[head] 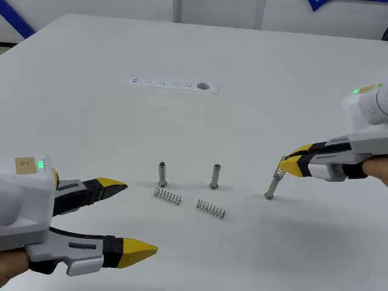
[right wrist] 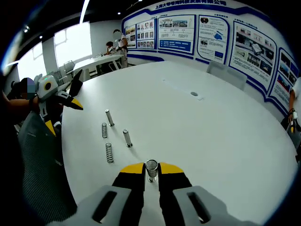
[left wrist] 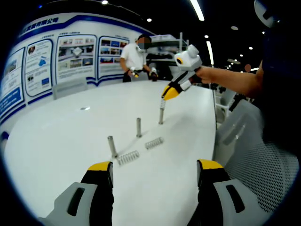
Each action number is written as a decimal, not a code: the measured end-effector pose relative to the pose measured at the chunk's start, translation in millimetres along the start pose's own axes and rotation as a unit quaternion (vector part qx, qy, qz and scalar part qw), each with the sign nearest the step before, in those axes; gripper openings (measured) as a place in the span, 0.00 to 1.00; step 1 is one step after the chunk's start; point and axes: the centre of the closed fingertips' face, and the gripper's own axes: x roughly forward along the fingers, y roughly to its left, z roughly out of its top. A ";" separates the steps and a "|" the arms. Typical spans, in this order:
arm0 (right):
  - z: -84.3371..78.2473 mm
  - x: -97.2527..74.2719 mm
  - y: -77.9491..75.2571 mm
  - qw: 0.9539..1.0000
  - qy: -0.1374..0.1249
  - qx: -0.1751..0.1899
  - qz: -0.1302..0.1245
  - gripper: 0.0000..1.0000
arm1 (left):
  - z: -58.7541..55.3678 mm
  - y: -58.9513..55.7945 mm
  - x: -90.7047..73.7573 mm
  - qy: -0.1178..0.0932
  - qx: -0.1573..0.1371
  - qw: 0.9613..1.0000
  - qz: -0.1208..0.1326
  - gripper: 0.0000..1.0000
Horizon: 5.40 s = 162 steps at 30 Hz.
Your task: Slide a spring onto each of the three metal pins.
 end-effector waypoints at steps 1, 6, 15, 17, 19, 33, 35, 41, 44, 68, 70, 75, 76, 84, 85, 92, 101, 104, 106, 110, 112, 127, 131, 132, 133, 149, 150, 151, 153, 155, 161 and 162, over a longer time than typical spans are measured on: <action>-1.1 1.0 0.1 1.000 0.001 0.000 0.000 0.12 | -0.2 0.1 0.0 0.001 0.000 1.000 0.000 0.74; -3.8 5.0 0.5 1.000 0.003 -0.001 -0.001 0.12 | -0.2 0.8 -0.4 0.000 -0.001 1.000 0.002 0.74; -11.9 16.1 0.9 1.000 0.010 -0.003 -0.004 0.12 | -1.0 1.7 -0.6 0.001 -0.002 1.000 0.003 0.73; -14.2 18.7 0.2 1.000 0.011 -0.003 -0.006 0.12 | -1.1 1.7 -0.6 0.001 -0.002 1.000 0.003 0.73; -16.4 20.6 -0.1 1.000 0.014 -0.004 -0.008 0.12 | -1.2 1.8 -0.6 0.001 -0.002 1.000 0.003 0.73; -26.6 28.8 -0.9 1.000 0.024 0.001 -0.007 0.12 | -1.3 2.4 -0.8 0.001 -0.004 1.000 0.005 0.73; -28.6 30.2 -0.9 1.000 0.026 0.001 -0.006 0.12 | -1.2 2.6 -0.9 0.000 -0.004 1.000 0.005 0.73; -31.3 31.6 -0.6 1.000 0.029 0.003 -0.005 0.12 | -1.3 2.6 -0.9 0.000 -0.005 1.000 0.005 0.73; -32.5 32.0 -1.1 1.000 0.031 0.003 -0.006 0.13 | -1.5 2.6 -0.9 0.001 -0.005 1.000 0.005 0.73; -68.7 31.9 18.0 0.998 0.057 0.018 0.006 0.14 | -0.6 1.1 -0.4 -0.001 -0.002 1.000 0.001 0.73; -69.1 33.9 22.9 0.998 0.059 0.014 0.012 0.14 | -0.6 0.8 -0.3 0.000 -0.001 1.000 0.001 0.73; -62.0 39.4 38.2 0.998 0.059 -0.002 0.031 0.15 | -0.3 0.7 -0.4 -0.001 -0.001 1.000 0.000 0.73; -60.4 40.5 41.5 0.998 0.059 -0.006 0.035 0.15 | 0.0 0.7 -0.5 -0.001 -0.001 1.000 0.000 0.73; -44.2 53.8 72.3 0.995 0.057 -0.037 0.076 0.15 | 1.3 1.0 -1.1 -0.004 -0.001 1.000 0.002 0.73; -42.9 55.5 74.3 0.994 0.058 -0.041 0.079 0.15 | 1.3 1.0 -1.1 -0.004 -0.002 1.000 0.002 0.73; -36.7 67.6 88.2 0.991 0.063 -0.062 0.097 0.17 | 1.3 1.2 -1.2 -0.004 -0.001 1.000 0.003 0.72; -34.6 79.7 101.5 0.988 0.071 -0.079 0.113 0.17 | 0.7 1.8 -0.9 -0.004 -0.002 1.000 0.003 0.72; -35.7 84.2 103.9 0.987 0.075 -0.083 0.116 0.17 | 0.8 2.0 -1.0 -0.005 -0.002 1.000 0.003 0.72; -36.7 86.2 104.3 0.986 0.078 -0.084 0.118 0.17 | 0.9 2.3 -1.1 -0.005 -0.002 1.000 0.004 0.72; -38.7 88.2 103.3 0.986 0.082 -0.084 0.117 0.17 | 1.4 2.6 -1.2 -0.007 -0.004 1.000 0.005 0.72; -39.7 89.0 103.3 0.986 0.083 -0.084 0.118 0.16 | 1.3 3.0 -1.5 -0.007 -0.004 1.000 0.005 0.72; -38.9 85.6 100.7 0.986 0.084 -0.094 0.110 0.12 | 1.1 2.9 -1.8 -0.008 -0.005 1.000 0.005 0.71; -33.2 80.3 98.8 0.986 0.081 -0.101 0.103 0.12 | 1.0 2.7 -1.8 -0.008 -0.005 1.000 0.004 0.71; -31.5 79.0 97.7 0.986 0.079 -0.102 0.102 0.12 | 0.9 2.4 -1.7 -0.007 -0.005 1.000 0.004 0.71; -30.4 78.1 97.2 0.987 0.079 -0.102 0.100 0.12 | 0.7 2.2 -1.7 -0.007 -0.005 1.000 0.003 0.71; -11.6 64.3 91.9 0.986 0.075 -0.117 0.088 0.12 | 0.6 -0.4 -0.6 -0.004 -0.004 1.000 -0.002 0.70; -11.0 63.9 92.0 0.986 0.075 -0.118 0.088 0.12 | 0.7 -0.5 -0.6 -0.004 -0.004 1.000 -0.002 0.70; -10.5 63.2 92.0 0.986 0.076 -0.118 0.088 0.12 | 0.9 -0.5 -0.6 -0.004 -0.004 1.000 -0.002 0.70; -9.5 61.5 92.3 0.986 0.078 -0.119 0.088 0.12 | 1.0 -0.6 -0.7 -0.005 -0.003 1.000 -0.002 0.70; -8.4 60.3 92.0 0.986 0.079 -0.120 0.089 0.12 | 1.2 -0.7 -0.8 -0.005 -0.003 1.000 -0.002 0.70; -6.5 57.6 91.6 0.986 0.081 -0.119 0.089 0.12 | 1.9 -0.6 -1.0 -0.007 -0.003 1.000 -0.002 0.70; -4.9 56.2 91.6 0.986 0.081 -0.118 0.089 0.12 | 1.8 -0.4 -1.0 -0.007 -0.003 1.000 -0.002 0.70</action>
